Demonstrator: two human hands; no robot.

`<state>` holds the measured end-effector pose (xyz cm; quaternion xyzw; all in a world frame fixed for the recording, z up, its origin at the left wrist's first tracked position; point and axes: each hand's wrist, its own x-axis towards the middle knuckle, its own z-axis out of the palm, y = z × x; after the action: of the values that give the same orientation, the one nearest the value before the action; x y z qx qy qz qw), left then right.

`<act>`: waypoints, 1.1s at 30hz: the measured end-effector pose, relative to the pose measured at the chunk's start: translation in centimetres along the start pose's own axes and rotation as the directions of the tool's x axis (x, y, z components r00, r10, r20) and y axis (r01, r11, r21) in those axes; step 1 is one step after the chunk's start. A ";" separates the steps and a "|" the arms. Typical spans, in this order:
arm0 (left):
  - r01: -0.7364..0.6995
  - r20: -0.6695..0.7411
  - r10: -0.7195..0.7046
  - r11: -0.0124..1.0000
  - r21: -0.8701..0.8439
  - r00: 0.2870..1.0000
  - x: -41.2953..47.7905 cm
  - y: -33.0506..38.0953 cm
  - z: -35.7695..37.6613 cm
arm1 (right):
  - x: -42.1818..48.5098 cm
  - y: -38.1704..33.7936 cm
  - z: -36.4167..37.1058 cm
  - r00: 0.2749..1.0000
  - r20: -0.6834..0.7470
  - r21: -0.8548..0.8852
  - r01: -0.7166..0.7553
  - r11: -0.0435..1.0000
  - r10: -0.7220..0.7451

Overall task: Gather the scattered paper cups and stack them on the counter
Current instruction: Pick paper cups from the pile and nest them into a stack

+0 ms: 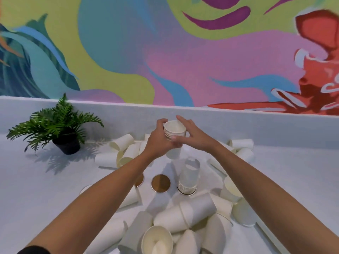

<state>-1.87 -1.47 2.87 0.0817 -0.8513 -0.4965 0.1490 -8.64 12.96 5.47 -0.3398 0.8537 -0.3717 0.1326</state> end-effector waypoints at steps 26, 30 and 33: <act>0.526 0.112 -0.516 0.807 -0.268 0.849 -2.8 4.2 3.1 | -5.1 -0.2 -4.6 0.909 -0.417 -0.031 -0.044 0.999 0.027; 0.581 0.230 -0.535 0.725 -0.370 0.813 -4.2 4.1 3.3 | -5.7 -0.6 -3.9 0.924 -0.380 -0.135 -0.017 0.991 -0.035; 0.602 0.287 -0.529 0.695 -0.393 0.799 -5.2 4.0 3.4 | -6.2 -0.7 -3.2 0.933 -0.354 -0.188 -0.006 0.982 -0.062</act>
<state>1.97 4.78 3.85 0.2637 -0.6480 -0.7119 -0.0614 -5.30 18.54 8.03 -0.2896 0.8896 -0.3477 -0.0627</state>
